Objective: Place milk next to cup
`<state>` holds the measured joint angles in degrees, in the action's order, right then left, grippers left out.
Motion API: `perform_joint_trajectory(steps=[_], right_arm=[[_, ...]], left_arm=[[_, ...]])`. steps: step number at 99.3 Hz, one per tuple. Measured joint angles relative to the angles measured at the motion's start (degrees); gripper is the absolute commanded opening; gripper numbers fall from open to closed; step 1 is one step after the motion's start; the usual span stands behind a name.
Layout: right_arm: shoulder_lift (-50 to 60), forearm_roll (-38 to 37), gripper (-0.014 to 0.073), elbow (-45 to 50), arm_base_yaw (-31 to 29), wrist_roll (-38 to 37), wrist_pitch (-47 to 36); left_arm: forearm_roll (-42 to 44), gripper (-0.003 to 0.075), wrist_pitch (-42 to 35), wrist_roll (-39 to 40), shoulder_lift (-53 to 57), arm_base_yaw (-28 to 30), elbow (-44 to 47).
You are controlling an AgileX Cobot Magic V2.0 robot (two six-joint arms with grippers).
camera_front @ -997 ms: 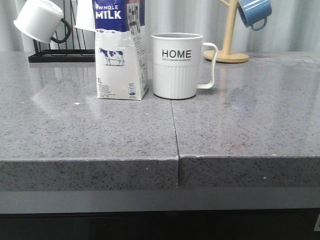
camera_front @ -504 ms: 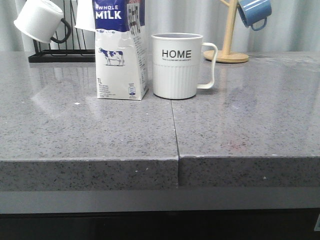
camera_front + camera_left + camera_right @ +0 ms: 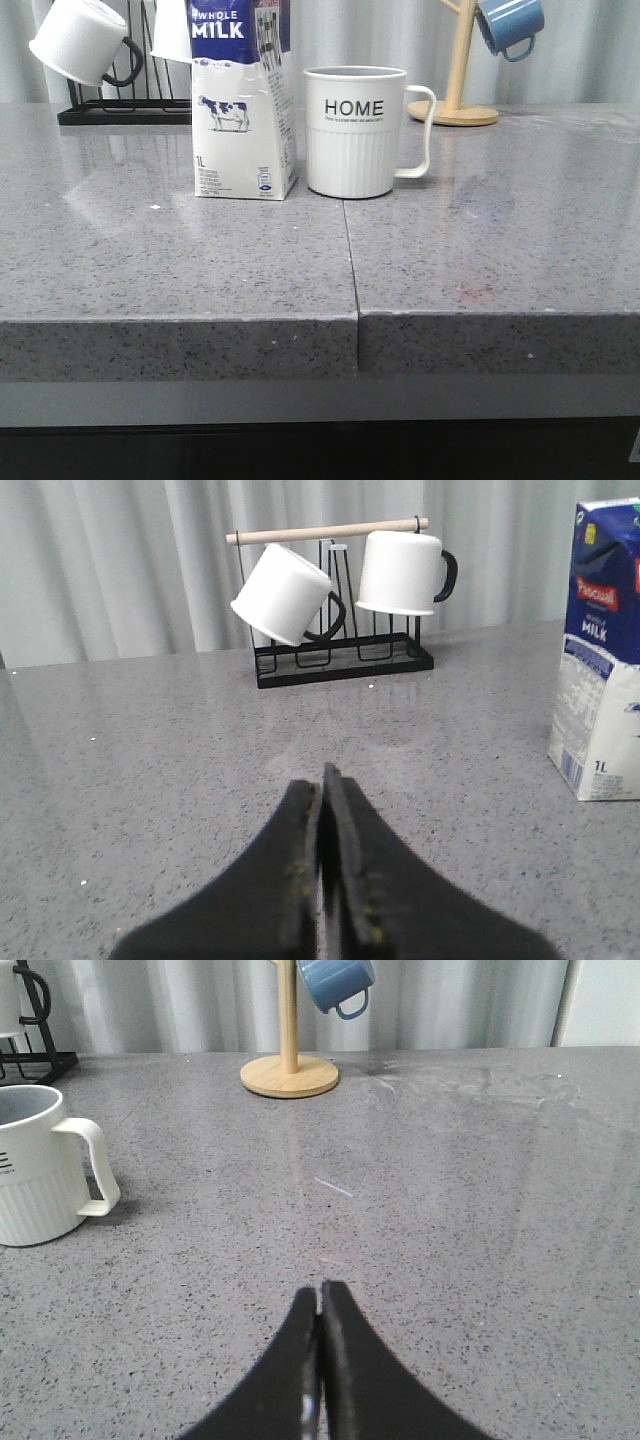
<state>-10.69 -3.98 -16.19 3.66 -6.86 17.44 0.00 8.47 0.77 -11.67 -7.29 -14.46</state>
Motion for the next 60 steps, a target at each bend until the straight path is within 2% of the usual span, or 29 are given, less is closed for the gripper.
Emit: perform_joint_trajectory(steps=[22, 60], right_arm=[[0.0, 0.0, -0.0068, 0.0, 0.0, 0.0, 0.0], [0.0, 0.0, -0.0068, 0.0, 0.0, 0.0, 0.0]], left_arm=[[6.8, -0.0021, 1.0, 5.1, 8.2, 1.1, 7.4], [7.5, -0.0021, 0.1, 6.7, 11.9, 6.2, 13.9]])
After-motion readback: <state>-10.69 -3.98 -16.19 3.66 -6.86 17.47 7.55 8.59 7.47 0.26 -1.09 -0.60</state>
